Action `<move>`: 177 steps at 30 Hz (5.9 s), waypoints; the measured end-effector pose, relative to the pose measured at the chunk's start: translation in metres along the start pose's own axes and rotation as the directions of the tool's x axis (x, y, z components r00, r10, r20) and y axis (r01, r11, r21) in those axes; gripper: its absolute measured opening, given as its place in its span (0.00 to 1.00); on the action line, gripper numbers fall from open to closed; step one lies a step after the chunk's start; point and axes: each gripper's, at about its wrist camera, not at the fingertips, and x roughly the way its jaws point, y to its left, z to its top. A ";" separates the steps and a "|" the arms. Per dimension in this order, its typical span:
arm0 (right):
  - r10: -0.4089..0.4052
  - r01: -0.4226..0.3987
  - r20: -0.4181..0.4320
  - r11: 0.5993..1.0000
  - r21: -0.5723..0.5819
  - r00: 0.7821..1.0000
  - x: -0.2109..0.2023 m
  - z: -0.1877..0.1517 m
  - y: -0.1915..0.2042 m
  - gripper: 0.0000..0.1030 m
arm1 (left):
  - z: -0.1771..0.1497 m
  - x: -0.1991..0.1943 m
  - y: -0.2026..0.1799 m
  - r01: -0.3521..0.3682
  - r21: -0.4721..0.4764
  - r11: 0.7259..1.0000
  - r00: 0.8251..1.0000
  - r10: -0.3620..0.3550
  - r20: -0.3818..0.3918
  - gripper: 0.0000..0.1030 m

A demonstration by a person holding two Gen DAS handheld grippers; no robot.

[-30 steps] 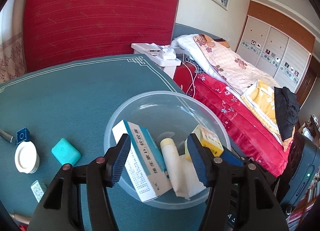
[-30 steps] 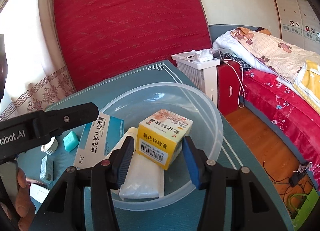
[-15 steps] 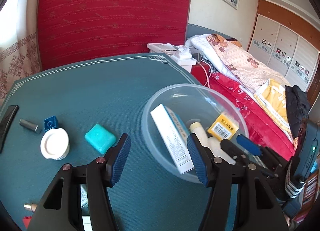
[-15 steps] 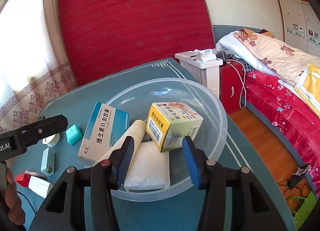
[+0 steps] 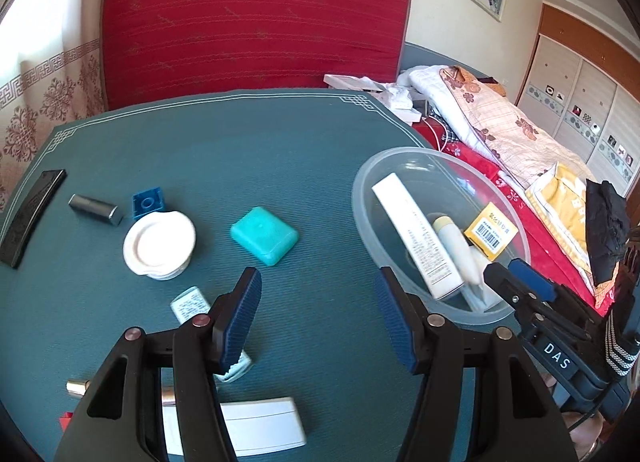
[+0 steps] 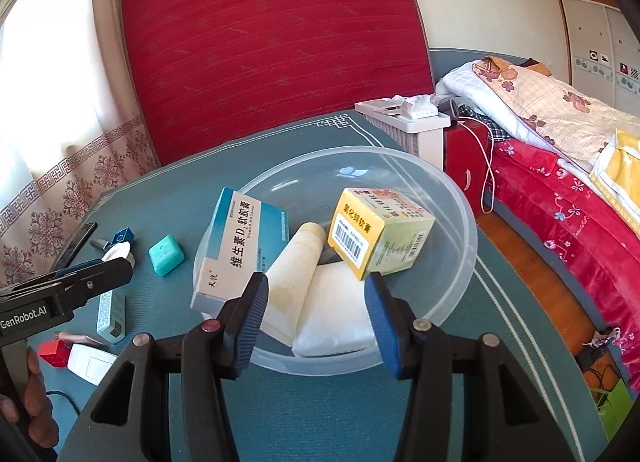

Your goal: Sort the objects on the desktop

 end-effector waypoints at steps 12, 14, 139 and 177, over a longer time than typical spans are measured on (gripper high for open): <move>0.081 -0.081 -0.023 0.996 -0.036 0.996 -0.008 -0.007 0.057 0.54 | -0.021 -0.025 0.072 -0.085 -0.107 0.991 0.996 0.088 0.021 0.61; 0.096 -0.097 -0.032 0.994 -0.050 0.995 -0.008 -0.010 0.069 0.62 | -0.027 -0.029 0.084 -0.109 -0.116 0.987 0.993 0.112 0.022 0.61; 0.268 -0.468 -0.409 0.702 -0.537 0.872 0.033 -0.086 0.225 0.49 | -0.112 -0.062 0.144 -0.219 -0.190 0.957 0.974 0.204 -0.099 0.72; 0.339 -0.396 -0.246 0.886 -0.241 0.908 0.001 -0.054 0.134 0.43 | -0.078 -0.053 0.076 -0.170 -0.046 0.984 0.985 0.168 -0.050 0.72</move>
